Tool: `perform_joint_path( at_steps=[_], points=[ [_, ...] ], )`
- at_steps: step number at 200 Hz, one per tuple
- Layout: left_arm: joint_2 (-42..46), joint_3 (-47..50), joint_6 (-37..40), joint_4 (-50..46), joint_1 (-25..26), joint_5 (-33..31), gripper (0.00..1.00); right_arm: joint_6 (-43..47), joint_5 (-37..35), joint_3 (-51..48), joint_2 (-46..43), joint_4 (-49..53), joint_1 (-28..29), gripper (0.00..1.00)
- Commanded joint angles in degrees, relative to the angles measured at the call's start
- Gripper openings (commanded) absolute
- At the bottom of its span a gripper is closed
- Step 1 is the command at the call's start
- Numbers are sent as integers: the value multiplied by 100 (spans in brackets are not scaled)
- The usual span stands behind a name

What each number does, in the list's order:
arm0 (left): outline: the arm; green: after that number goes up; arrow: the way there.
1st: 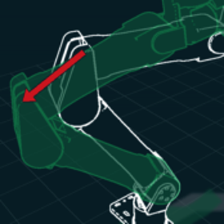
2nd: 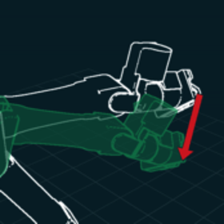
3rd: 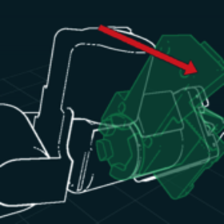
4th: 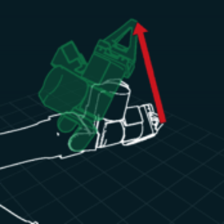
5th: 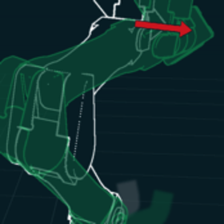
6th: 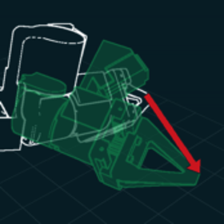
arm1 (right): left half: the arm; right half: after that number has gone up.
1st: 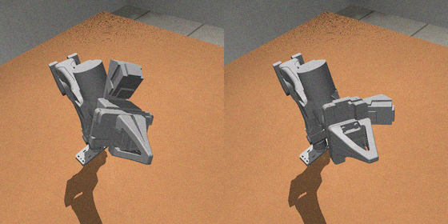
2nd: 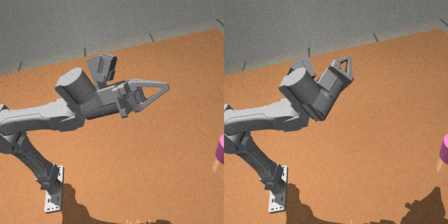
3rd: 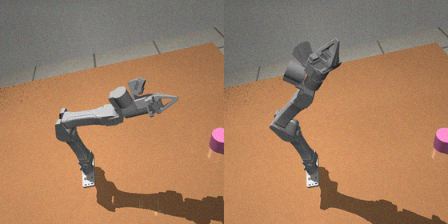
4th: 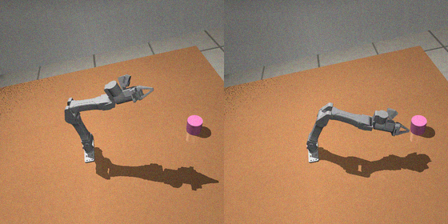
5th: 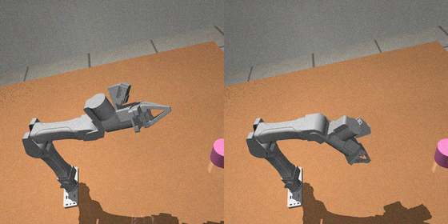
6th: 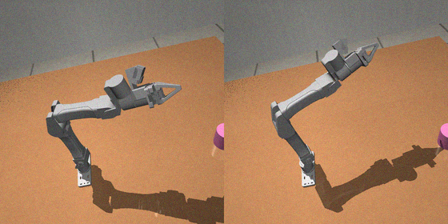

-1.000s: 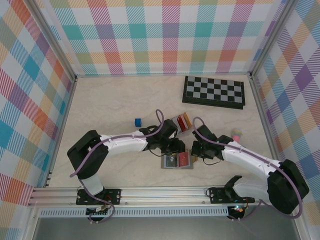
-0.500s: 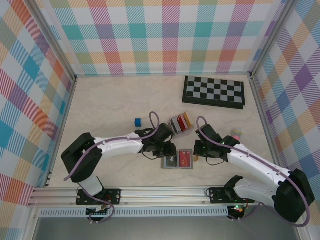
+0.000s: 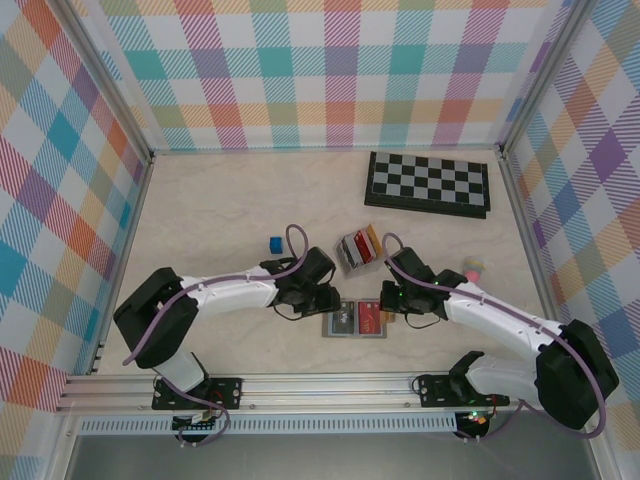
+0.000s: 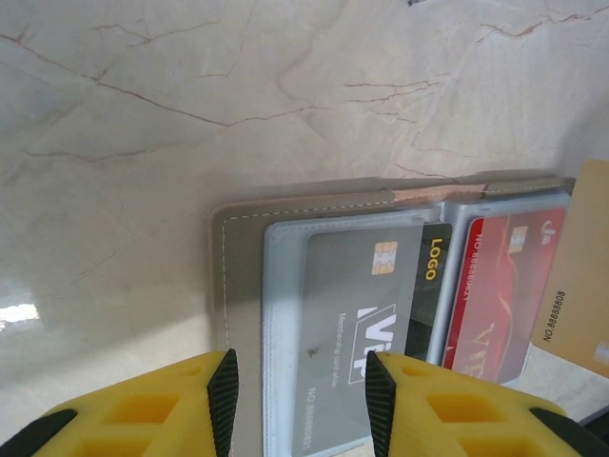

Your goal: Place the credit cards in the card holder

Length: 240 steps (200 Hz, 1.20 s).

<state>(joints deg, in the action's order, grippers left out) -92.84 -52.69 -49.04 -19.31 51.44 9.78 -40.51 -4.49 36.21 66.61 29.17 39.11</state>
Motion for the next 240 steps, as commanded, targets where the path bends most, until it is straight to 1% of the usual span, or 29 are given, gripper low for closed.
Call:
perform_joint_path(
  at_steps=[1, 49, 83, 91, 169, 208, 240],
  points=[
    [-185, 59, 14, 102, -38, 118, 42, 131, -73, -75, 22, -42, 26, 6],
    [-380, 83, 3, 231, -37, 236, 42, 186, -88, -95, 9, -57, 26, 6],
    [-497, 132, -35, 288, -38, 354, 40, 101, 13, -232, 140, -273, 26, 5],
    [-528, 153, -44, 515, -35, 383, 40, 74, 30, -269, 150, -341, 30, 5],
    [-683, 187, -53, 597, -32, 476, 36, -272, 422, -507, 69, -969, 35, 6],
    [-687, 195, -45, 587, -29, 479, 35, -337, 395, -615, -137, -952, 26, 6],
    [-663, 214, -53, 545, -23, 432, 34, -203, 69, -459, -362, -438, 27, 7]
  ],
)
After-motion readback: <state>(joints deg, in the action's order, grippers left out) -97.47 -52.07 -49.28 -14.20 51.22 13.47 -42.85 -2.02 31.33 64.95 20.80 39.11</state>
